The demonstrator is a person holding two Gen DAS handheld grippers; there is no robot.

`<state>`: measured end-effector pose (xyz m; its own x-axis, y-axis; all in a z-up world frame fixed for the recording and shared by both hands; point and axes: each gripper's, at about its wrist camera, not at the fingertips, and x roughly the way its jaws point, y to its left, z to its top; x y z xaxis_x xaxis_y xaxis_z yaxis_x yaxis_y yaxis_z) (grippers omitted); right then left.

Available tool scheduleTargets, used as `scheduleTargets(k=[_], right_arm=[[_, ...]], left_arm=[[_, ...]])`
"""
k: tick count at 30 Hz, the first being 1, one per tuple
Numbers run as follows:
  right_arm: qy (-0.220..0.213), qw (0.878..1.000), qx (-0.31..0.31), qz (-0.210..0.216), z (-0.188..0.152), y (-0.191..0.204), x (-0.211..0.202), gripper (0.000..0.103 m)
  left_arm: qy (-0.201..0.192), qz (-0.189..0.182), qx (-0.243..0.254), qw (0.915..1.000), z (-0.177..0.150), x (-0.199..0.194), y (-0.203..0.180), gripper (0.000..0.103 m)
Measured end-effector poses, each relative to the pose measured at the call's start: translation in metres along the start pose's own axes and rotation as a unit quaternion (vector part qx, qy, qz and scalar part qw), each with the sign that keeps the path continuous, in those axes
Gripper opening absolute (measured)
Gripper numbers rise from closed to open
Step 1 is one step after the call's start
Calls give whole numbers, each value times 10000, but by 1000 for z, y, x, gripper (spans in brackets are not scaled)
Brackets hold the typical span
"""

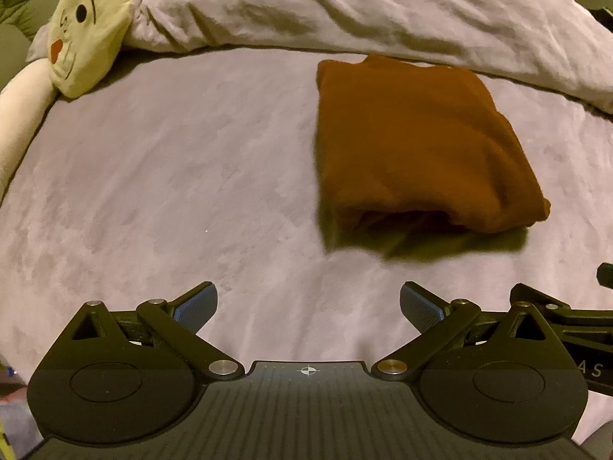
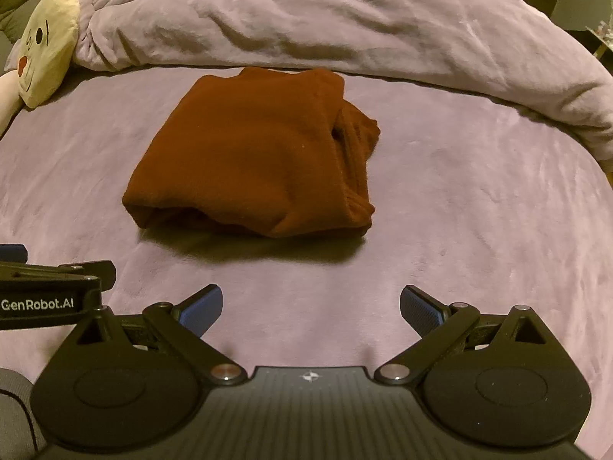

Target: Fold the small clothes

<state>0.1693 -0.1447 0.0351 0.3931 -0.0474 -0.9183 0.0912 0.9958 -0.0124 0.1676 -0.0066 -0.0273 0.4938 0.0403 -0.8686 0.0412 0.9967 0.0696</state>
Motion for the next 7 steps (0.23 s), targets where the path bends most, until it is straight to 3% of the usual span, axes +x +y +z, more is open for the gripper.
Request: scheduleTargets(k=[7], right_arm=[[27, 10000, 36, 5, 0, -3, 2, 99]], left_arm=[[10, 77, 13, 10000, 0, 1, -2, 103]])
